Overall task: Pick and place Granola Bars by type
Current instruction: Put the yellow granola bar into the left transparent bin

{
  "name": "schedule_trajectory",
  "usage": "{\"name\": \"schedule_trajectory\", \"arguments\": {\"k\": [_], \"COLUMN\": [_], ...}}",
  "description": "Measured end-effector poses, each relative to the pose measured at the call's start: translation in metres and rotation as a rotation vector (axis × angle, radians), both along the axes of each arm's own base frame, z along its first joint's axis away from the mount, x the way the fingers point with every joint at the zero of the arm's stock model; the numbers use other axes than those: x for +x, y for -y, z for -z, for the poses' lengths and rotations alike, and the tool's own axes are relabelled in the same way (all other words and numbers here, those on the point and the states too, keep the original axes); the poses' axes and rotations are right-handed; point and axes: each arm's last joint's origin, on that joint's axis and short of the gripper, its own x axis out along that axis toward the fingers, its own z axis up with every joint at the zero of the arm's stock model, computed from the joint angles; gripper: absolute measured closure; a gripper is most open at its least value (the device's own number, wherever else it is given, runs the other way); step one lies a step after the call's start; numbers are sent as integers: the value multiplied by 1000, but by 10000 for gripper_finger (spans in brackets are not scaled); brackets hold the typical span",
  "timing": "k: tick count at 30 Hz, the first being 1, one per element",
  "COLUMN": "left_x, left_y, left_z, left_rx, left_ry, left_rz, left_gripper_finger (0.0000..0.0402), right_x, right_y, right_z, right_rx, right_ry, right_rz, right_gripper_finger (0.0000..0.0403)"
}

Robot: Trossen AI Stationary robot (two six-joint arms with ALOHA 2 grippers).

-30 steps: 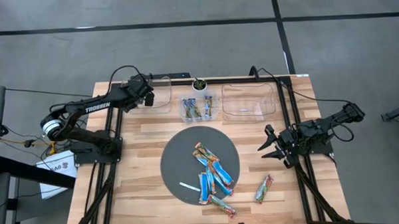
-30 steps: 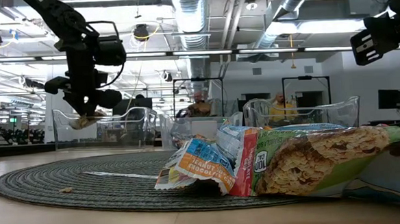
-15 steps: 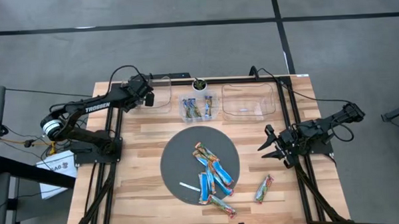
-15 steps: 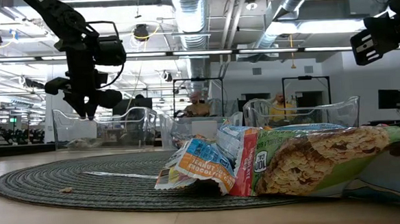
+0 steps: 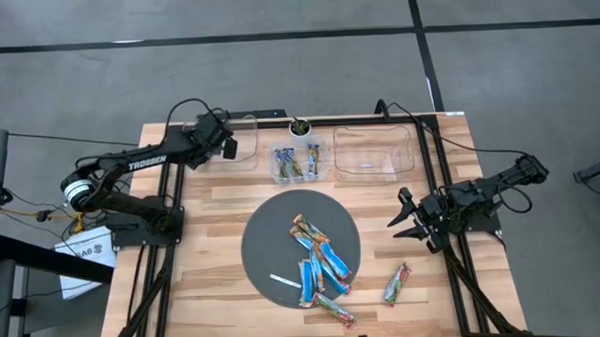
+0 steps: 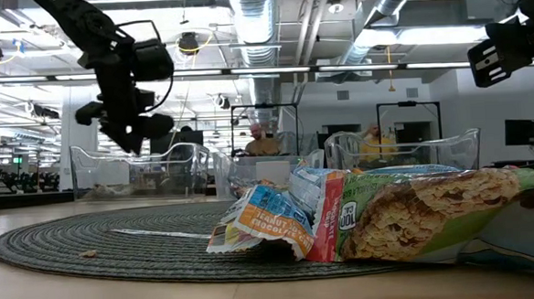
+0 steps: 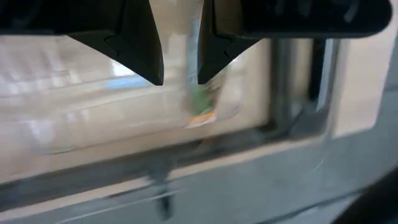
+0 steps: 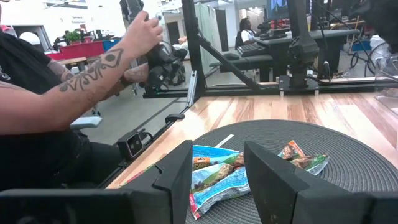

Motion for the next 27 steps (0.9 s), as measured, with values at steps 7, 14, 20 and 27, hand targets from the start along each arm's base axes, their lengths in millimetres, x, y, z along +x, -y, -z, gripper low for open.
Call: {"name": "schedule_trajectory", "arguments": {"k": [7, 14, 20, 27], "left_x": [23, 50, 73, 91], "left_y": [8, 31, 63, 113], "left_z": [-10, -30, -38, -40], "left_rx": [78, 181, 211, 204], "left_ry": [74, 179, 196, 238], "left_rz": [204, 491, 928, 1491], "left_gripper_finger": [310, 310, 310, 310], "right_x": [0, 0, 0, 0], "right_y": [0, 0, 0, 0], "right_z": [0, 0, 0, 0], "right_rx": [0, 0, 0, 0], "right_ry": [0, 0, 0, 0], "right_rz": [-1, 0, -1, -1], "right_gripper_finger": [264, 265, 265, 264]}}
